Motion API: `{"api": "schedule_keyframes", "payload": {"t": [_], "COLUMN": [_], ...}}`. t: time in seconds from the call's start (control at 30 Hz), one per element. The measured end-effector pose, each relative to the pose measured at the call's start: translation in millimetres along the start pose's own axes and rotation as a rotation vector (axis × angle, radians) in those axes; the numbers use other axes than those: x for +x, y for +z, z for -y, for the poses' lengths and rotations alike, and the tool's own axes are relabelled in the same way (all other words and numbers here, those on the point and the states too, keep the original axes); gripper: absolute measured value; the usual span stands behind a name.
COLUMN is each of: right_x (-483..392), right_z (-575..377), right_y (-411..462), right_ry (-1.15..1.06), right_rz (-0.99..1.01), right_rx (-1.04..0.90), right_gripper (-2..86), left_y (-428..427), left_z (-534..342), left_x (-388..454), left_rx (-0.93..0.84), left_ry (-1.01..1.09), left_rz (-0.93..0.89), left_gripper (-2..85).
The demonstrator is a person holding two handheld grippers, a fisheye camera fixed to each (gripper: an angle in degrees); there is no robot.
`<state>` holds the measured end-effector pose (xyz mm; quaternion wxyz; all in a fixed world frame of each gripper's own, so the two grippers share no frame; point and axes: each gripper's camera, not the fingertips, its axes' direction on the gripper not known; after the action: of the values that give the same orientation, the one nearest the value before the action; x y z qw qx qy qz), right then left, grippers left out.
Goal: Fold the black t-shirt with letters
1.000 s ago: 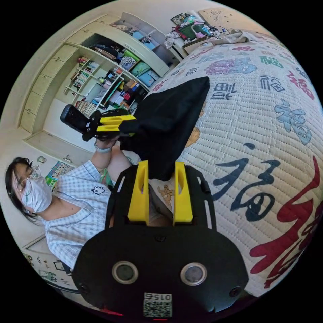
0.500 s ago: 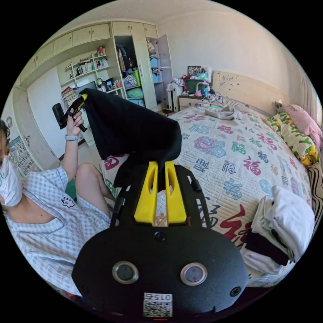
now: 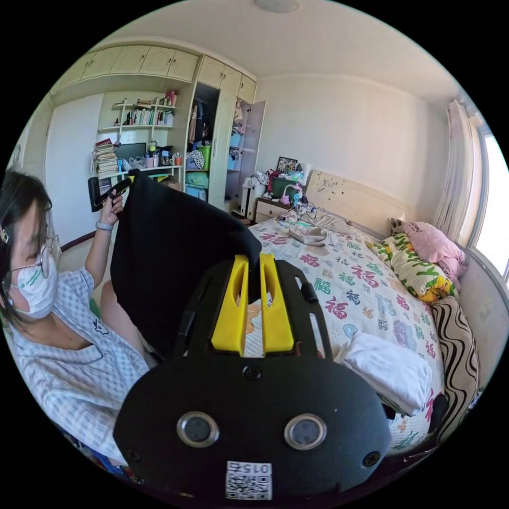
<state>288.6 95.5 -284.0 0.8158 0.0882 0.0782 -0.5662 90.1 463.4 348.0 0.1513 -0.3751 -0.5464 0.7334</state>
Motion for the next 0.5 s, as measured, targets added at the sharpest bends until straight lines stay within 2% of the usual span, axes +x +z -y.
{"api": "schedule_keyframes", "payload": {"t": [0.1,0.23,0.27,0.3,0.33,0.4,0.43,0.47,0.5], "right_x": [17.4,64.3,76.4,79.4,75.8,57.0,40.3,23.1,12.9], "right_z": [16.4,4.2,-11.5,-18.5,-30.1,-41.3,-37.0,-28.9,-25.3], "right_y": [66.4,222.5,256.9,266.3,271.1,264.9,262.3,256.6,250.8], "right_ry": [0.055,0.227,0.318,0.357,0.357,0.237,0.117,0.039,-0.007], "right_rz": [-0.021,-0.030,0.009,0.041,0.162,0.396,0.531,0.564,0.568], "right_rx": [-0.122,-0.393,-0.473,-0.487,-0.438,-0.330,-0.375,-0.405,-0.383], "right_gripper": [4.1,5.4,5.8,5.5,4.8,4.1,5.0,5.7,6.0], "left_y": [60.6,188.8,224.1,236.8,247.2,236.0,225.5,223.1,224.7], "left_z": [-34.4,-121.3,-147.2,-157.2,-166.3,-154.4,-138.3,-122.9,-116.9], "left_x": [-31.5,-68.5,-74.6,-76.5,-76.6,-65.9,-55.0,-35.2,-21.7], "left_rx": [-0.123,-0.443,-0.590,-0.656,-0.710,-0.629,-0.552,-0.525,-0.530], "left_ry": [-0.101,-0.148,-0.119,-0.103,-0.079,-0.059,-0.070,-0.029,0.009], "left_rz": [0.021,0.168,0.247,0.306,0.403,0.365,0.260,0.087,-0.009], "left_gripper": [-0.1,0.3,0.4,0.3,0.2,0.0,-0.1,0.0,0.0]}}
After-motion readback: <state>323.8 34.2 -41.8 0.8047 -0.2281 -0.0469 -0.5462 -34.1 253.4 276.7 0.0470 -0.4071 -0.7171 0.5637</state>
